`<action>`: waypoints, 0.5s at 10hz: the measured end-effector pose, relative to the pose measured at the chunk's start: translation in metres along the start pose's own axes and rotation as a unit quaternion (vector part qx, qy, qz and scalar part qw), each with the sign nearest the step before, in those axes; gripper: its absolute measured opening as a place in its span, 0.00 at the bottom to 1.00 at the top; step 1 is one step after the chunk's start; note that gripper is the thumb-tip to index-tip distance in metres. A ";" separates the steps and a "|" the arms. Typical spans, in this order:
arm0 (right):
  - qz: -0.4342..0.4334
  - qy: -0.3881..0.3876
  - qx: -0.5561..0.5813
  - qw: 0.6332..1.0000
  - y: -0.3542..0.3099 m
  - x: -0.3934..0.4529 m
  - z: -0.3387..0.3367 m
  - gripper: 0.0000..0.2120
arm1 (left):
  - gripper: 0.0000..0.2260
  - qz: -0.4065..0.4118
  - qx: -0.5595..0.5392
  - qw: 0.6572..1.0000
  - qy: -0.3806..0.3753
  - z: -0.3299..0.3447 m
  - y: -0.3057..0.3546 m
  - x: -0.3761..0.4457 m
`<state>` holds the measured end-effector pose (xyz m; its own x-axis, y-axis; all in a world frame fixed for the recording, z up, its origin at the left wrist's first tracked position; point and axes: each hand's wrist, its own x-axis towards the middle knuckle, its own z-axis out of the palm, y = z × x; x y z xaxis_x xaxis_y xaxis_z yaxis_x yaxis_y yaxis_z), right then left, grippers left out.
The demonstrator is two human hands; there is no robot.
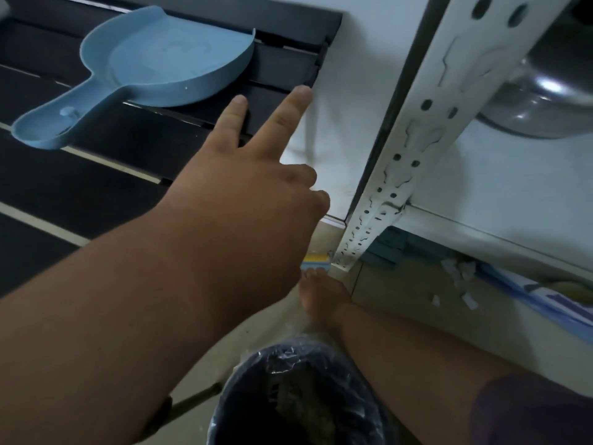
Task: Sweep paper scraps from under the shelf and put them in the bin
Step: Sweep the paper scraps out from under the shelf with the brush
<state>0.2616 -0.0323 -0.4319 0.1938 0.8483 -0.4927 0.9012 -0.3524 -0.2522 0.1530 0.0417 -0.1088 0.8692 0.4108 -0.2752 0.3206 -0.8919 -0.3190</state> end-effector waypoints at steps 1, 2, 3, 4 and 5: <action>0.002 0.023 0.016 1.000 -0.002 -0.005 -0.003 0.19 | 0.29 -0.002 0.000 1.000 -0.005 -0.003 0.001 -0.002; 0.041 0.044 0.061 0.996 -0.010 -0.005 -0.019 0.17 | 0.29 -0.005 -0.004 1.000 -0.004 -0.004 0.002 -0.002; 0.061 0.054 0.099 0.992 -0.009 0.004 -0.020 0.22 | 0.30 -0.007 0.000 1.000 -0.007 -0.005 0.001 -0.003; 0.076 0.025 0.045 0.996 -0.012 0.018 -0.019 0.29 | 0.33 -0.009 0.009 1.000 -0.018 -0.005 0.000 -0.003; 0.078 0.008 0.008 0.997 -0.011 0.025 -0.018 0.31 | 0.32 -0.013 0.013 0.999 -0.032 -0.007 0.002 -0.002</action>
<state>0.2636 -0.0001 -0.4265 0.3379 0.7880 -0.5146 0.8531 -0.4874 -0.1861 0.1549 0.0381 -0.1021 0.8341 0.4462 -0.3243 0.3326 -0.8759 -0.3495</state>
